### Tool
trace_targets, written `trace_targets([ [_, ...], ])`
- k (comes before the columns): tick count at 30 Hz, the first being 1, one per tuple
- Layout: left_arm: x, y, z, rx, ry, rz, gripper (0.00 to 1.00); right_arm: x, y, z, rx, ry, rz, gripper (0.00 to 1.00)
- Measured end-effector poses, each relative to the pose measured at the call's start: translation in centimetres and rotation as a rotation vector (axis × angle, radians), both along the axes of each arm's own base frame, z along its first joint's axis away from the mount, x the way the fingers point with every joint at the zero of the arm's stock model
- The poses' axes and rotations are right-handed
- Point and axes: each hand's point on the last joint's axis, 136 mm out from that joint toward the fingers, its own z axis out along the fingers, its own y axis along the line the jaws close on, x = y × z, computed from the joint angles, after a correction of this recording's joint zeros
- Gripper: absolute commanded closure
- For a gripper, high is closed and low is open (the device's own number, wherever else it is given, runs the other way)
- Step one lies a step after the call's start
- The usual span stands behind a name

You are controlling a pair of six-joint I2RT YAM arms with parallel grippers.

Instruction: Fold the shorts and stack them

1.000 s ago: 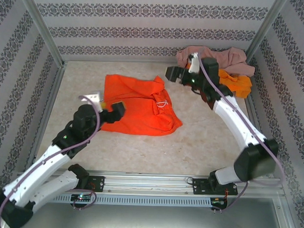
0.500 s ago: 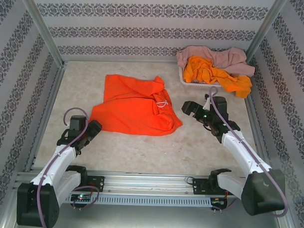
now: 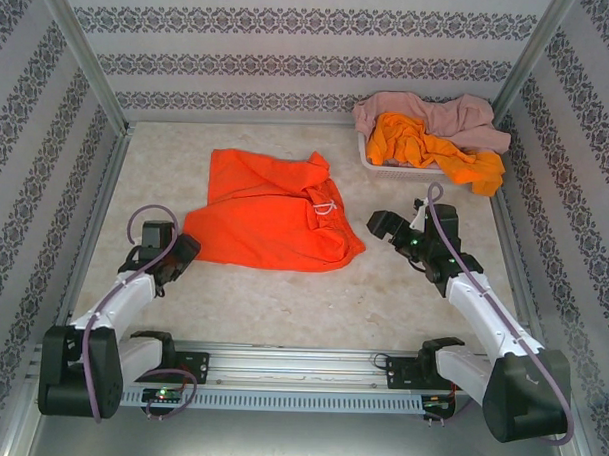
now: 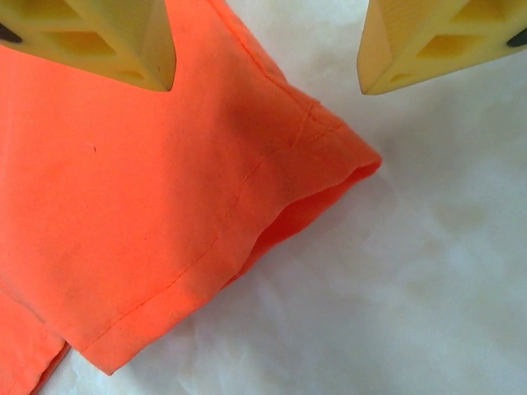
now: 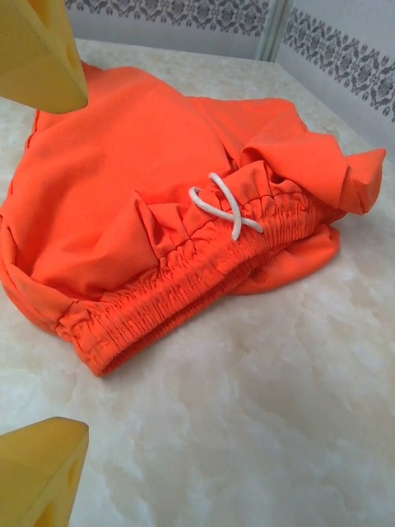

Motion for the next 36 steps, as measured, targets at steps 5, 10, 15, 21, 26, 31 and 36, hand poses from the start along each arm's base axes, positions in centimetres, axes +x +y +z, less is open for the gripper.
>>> trace_targets([
  [5,0.7,0.1,-0.3,-0.002,0.011,0.004,0.41,-0.1,0.1,-0.4,0.018,0.020,-0.009,0.08],
  [10,1.2,0.0,-1.0,-0.011,0.032,0.003,0.50,-0.5,0.9,-1.4,0.027,0.061,0.003,0.11],
  [15,1.4,-0.1,-1.8,-0.021,0.050,0.004,0.74,-0.8,2.0,-2.8,0.038,0.123,0.011,0.17],
  [21,1.8,-0.2,-1.2,-0.029,0.022,-0.007,1.00,-1.2,3.7,-5.4,0.028,0.235,0.004,0.27],
  [26,2.3,-0.2,0.6,-0.023,-0.041,-0.010,1.00,-1.0,4.0,-7.3,0.028,0.306,-0.051,0.36],
  [31,2.4,-0.3,1.1,-0.027,-0.061,-0.014,1.00,-0.4,3.8,-8.5,0.050,0.351,-0.128,0.44],
  [36,2.6,-0.4,1.1,-0.033,-0.067,-0.019,1.00,0.0,3.9,-9.2,0.072,0.372,-0.179,0.48],
])
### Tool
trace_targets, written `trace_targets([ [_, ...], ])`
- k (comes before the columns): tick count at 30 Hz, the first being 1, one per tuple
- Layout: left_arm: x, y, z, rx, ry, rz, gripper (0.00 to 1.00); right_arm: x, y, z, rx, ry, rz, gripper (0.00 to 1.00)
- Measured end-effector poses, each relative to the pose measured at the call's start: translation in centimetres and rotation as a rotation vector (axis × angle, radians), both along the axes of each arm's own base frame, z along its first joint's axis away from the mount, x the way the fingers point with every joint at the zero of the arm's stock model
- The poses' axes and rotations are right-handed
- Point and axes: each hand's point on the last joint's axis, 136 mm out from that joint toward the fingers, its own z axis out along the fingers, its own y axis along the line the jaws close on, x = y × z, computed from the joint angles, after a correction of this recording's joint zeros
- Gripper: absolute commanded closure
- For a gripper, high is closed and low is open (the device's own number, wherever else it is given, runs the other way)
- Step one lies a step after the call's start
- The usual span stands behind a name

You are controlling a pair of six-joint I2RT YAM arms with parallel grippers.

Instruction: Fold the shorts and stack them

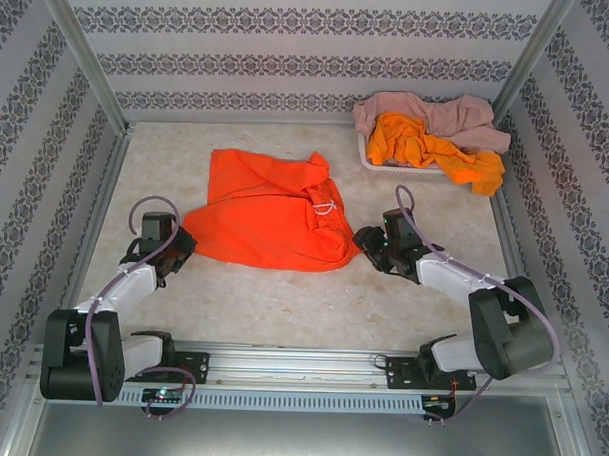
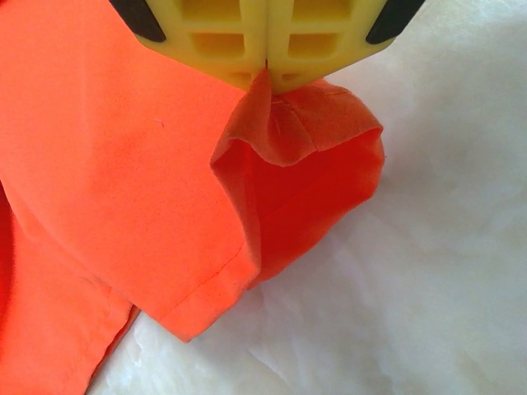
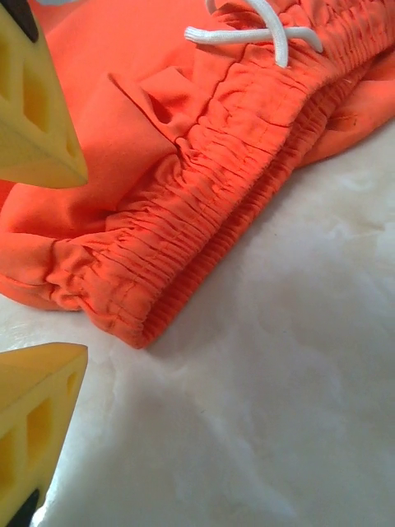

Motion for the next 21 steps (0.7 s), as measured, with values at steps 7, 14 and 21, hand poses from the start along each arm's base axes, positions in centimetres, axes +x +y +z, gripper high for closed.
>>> trace_targets([
  [7,0.1,-0.2,-0.1,-0.008,-0.001,-0.007,1.00,0.6,0.5,-1.2,0.017,0.036,-0.039,0.50],
  [14,0.0,-0.2,-0.2,-0.008,0.001,-0.007,1.00,1.1,0.9,-2.1,0.016,0.058,-0.054,0.59],
  [21,0.0,-0.2,-0.3,-0.007,-0.002,-0.007,1.00,1.8,1.5,-2.8,0.009,0.070,-0.045,0.91],
])
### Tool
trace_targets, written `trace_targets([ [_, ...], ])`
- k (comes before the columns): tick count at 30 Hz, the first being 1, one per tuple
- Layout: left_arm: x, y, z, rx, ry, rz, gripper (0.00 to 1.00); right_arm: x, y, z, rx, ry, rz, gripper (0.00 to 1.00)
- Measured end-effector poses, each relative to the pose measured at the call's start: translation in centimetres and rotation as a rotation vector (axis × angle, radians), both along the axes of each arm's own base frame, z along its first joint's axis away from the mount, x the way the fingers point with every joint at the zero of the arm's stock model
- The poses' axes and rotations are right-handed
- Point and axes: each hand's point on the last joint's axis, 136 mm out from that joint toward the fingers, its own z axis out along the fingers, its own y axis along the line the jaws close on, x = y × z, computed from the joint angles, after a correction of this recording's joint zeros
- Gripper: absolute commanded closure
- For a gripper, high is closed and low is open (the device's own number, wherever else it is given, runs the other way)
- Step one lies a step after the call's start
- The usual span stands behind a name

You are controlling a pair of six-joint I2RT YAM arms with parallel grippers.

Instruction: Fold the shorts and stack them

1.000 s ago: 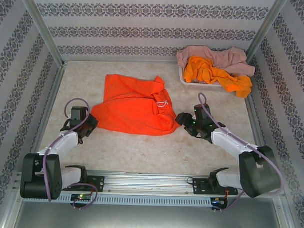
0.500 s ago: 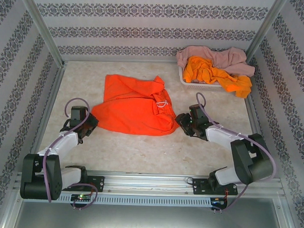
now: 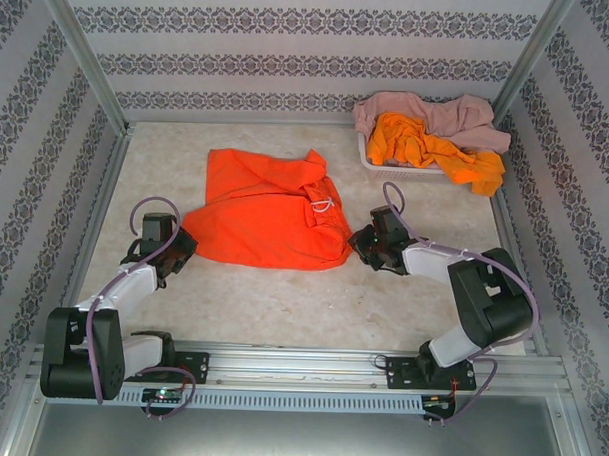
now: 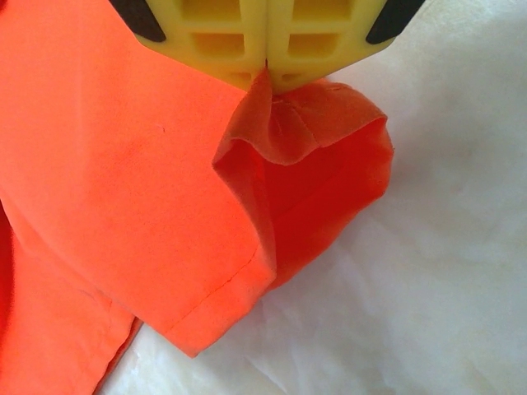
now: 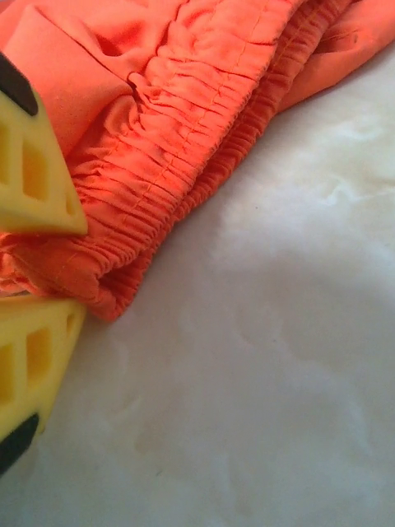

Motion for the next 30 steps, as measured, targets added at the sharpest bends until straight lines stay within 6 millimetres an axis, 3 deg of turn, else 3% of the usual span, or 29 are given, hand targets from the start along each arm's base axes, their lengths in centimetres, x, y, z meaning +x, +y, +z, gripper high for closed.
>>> trace_targets([
  [2,0.1,0.0,0.1,0.002,-0.005,-0.002,1.00,0.2,0.1,-0.1,-0.001,-0.001,0.002,1.00],
  [8,0.3,0.0,0.3,0.011,-0.009,-0.020,1.00,0.7,0.2,0.4,-0.001,-0.016,0.007,1.00],
  [12,1.8,0.5,3.1,0.024,-0.046,-0.031,1.00,1.9,0.3,2.9,-0.001,-0.073,0.018,1.00],
  [15,4.1,1.3,8.7,0.053,-0.154,-0.034,1.00,3.8,0.5,7.9,0.011,-0.197,0.026,1.00],
  [21,6.9,2.7,23.1,0.142,-0.408,-0.041,1.00,7.5,0.9,23.0,0.069,-0.545,0.036,1.00],
  [26,6.8,3.0,36.3,0.239,-0.619,-0.053,1.00,8.3,1.0,35.0,0.105,-0.803,0.055,1.00],
  [29,5.6,2.8,42.7,0.284,-0.730,-0.061,1.00,7.6,1.0,40.0,0.120,-0.913,0.073,1.00],
  [30,5.2,2.7,44.0,0.292,-0.756,-0.065,1.00,7.2,1.0,41.4,0.121,-0.946,0.078,1.00],
])
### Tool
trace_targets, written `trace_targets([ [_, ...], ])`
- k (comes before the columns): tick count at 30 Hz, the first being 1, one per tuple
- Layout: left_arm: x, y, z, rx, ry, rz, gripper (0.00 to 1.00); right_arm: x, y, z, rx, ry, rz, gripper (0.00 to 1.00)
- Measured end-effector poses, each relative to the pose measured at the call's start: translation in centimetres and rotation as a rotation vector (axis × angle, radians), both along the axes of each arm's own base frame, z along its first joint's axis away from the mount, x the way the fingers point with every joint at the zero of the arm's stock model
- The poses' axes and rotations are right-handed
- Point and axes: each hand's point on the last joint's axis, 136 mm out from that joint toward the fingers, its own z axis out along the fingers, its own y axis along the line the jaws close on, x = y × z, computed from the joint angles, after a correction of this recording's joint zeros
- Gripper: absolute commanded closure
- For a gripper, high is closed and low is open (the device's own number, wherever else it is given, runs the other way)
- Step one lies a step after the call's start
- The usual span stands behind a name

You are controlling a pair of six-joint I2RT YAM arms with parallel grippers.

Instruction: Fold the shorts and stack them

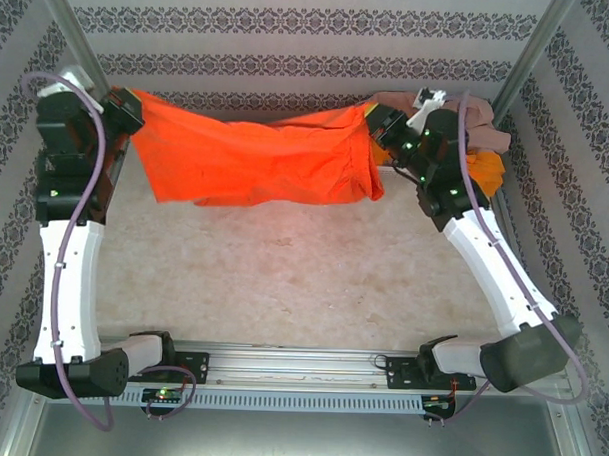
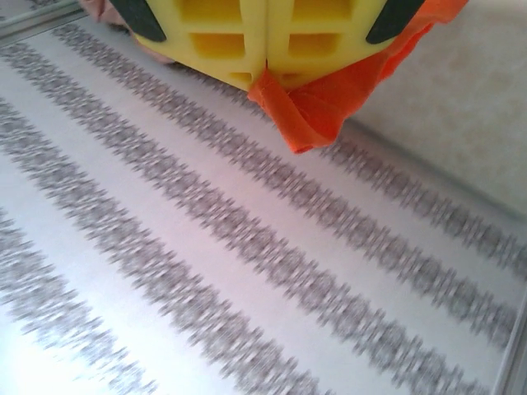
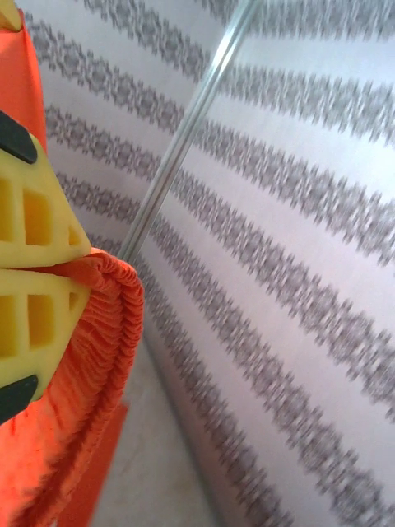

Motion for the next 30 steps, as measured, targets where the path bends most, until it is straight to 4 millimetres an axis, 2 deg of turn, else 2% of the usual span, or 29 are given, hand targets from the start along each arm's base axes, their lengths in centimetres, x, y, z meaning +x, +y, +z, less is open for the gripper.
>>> trace_targets([
  [2,-1.2,-0.3,2.1,0.018,-0.045,-0.009,1.00,-1.0,-0.3,2.2,-0.002,-0.056,0.003,1.00],
  [3,-1.6,-0.4,2.5,0.022,-0.055,-0.012,1.00,-1.5,-0.4,2.8,-0.004,-0.075,0.004,1.00],
  [5,-2.6,-0.7,2.3,0.023,-0.056,-0.017,1.00,-2.4,-0.7,3.6,-0.010,-0.098,0.004,1.00],
  [7,-3.3,-0.9,0.8,0.019,-0.034,-0.024,1.00,-2.8,-0.8,3.4,-0.014,-0.097,0.006,1.00],
  [9,-3.5,-1.0,-1.6,0.012,0.008,-0.028,1.00,-2.8,-0.6,2.2,-0.026,-0.073,0.017,1.00],
  [13,-2.3,-0.8,-7.3,-0.009,0.136,-0.032,1.00,-1.1,0.5,-2.3,-0.062,0.042,0.050,1.00],
  [17,1.0,-0.3,-12.0,-0.026,0.267,-0.027,1.00,2.1,2.4,-7.3,-0.096,0.171,0.102,1.00],
  [20,3.8,0.5,-13.5,-0.016,0.332,-0.010,1.00,5.3,4.4,-9.2,-0.100,0.236,0.157,1.00],
  [22,5.9,1.2,-12.8,0.000,0.342,0.003,1.00,7.6,5.9,-8.9,-0.085,0.242,0.196,1.00],
  [24,7.9,2.1,-11.1,0.021,0.317,0.024,1.00,9.6,7.2,-7.7,-0.066,0.221,0.232,1.00],
  [27,9.7,3.9,-7.4,0.038,0.250,0.068,1.00,11.9,8.9,-4.0,-0.035,0.138,0.283,1.00],
  [30,9.5,5.4,-2.3,0.058,0.146,0.117,1.00,12.3,9.8,1.4,-0.008,0.007,0.335,1.00],
])
